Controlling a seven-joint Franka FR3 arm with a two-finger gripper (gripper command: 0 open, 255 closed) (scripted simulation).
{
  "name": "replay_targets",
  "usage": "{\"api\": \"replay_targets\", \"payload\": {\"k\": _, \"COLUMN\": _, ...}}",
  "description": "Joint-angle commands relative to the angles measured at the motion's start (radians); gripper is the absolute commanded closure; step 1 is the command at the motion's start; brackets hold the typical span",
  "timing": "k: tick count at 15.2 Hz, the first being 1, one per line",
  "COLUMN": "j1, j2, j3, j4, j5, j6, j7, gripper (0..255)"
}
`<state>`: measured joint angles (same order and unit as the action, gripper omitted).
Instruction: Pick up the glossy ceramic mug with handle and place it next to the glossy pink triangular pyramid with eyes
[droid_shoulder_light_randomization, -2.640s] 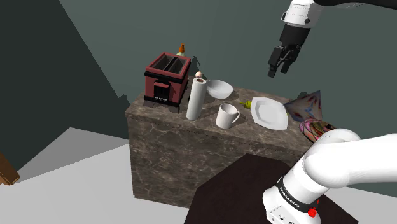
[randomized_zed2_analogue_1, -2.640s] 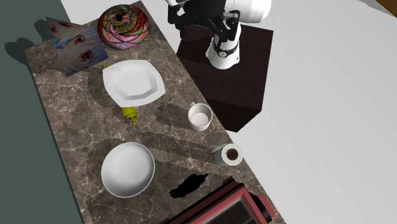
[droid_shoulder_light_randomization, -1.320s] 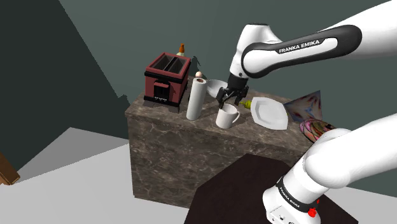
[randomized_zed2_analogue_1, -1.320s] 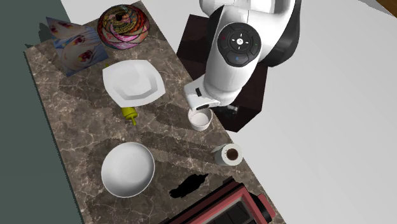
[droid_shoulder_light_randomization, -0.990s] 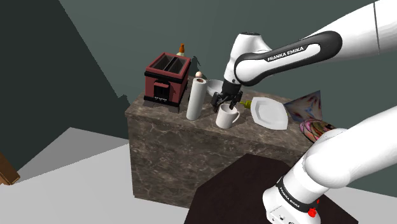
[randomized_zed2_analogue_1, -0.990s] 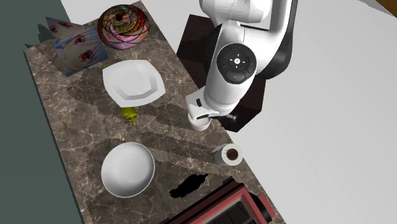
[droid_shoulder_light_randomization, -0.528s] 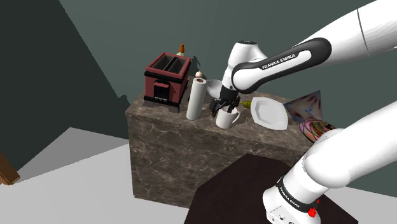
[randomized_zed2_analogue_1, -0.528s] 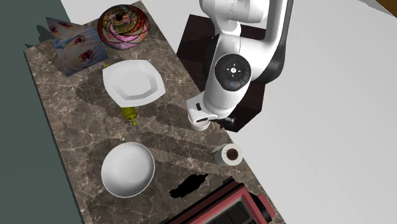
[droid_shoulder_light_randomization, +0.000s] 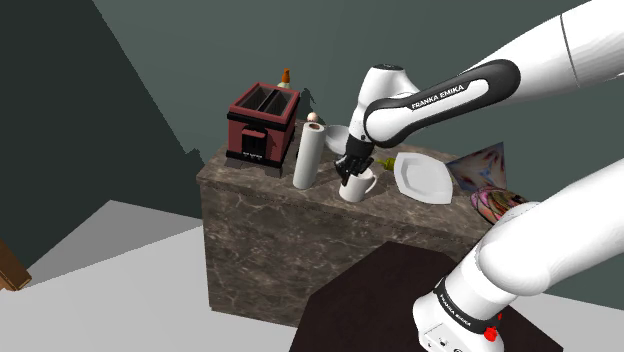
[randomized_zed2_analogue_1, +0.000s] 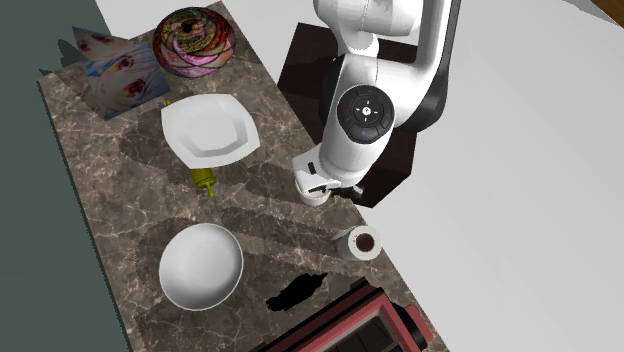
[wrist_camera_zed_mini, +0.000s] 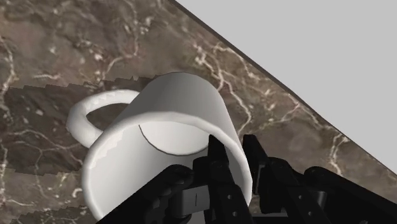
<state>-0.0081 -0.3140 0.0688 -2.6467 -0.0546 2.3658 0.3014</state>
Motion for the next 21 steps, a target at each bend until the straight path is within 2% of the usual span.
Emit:
{"api": "replay_targets", "payload": {"k": 1, "j1": 0.000, "j2": 0.000, "j3": 0.000, "j4": 0.000, "j5": 0.000, "j6": 0.000, "j7": 0.000, "gripper": 255}}
{"api": "replay_targets", "payload": {"k": 7, "j1": 0.000, "j2": 0.000, "j3": 0.000, "j4": 0.000, "j5": 0.000, "j6": 0.000, "j7": 0.000, "gripper": 255}}
{"api": "replay_targets", "payload": {"k": 21, "j1": 0.006, "j2": -0.114, "j3": -0.006, "j4": 0.106, "j5": 0.015, "j6": -0.220, "j7": -0.020, "gripper": 255}}
